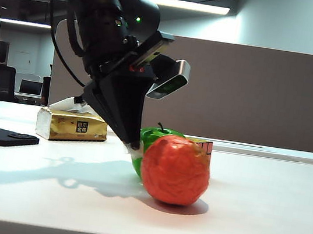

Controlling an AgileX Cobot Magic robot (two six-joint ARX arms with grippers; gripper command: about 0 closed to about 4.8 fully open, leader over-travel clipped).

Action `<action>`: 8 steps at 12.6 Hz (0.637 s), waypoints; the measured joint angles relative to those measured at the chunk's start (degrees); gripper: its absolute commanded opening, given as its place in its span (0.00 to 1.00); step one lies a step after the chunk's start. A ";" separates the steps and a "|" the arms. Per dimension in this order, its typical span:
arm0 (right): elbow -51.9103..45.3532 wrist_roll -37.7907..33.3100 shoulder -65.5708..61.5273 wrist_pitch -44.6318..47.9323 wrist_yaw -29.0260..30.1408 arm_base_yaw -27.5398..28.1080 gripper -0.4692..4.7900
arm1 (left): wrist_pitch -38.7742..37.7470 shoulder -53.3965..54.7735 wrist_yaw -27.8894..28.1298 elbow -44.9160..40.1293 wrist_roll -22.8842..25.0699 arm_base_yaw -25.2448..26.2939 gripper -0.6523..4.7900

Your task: Move all the fruits on the tabletop near the face of the Rubik's cube that has the color most similar to each fruit.

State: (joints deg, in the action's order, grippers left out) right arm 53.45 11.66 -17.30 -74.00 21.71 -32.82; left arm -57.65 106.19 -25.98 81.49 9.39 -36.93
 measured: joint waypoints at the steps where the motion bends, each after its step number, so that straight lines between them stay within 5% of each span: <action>1: 0.00 0.00 0.00 0.02 0.11 0.00 0.09 | -0.74 0.00 0.46 0.00 -0.02 0.02 0.11; 8: 0.00 0.00 -0.02 0.02 0.13 0.00 0.09 | -9.25 0.00 0.44 -0.04 0.50 -1.81 0.11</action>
State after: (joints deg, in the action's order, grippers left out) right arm 53.45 11.66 -17.32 -73.97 21.85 -32.82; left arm -66.89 106.19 -25.54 81.45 9.89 -38.74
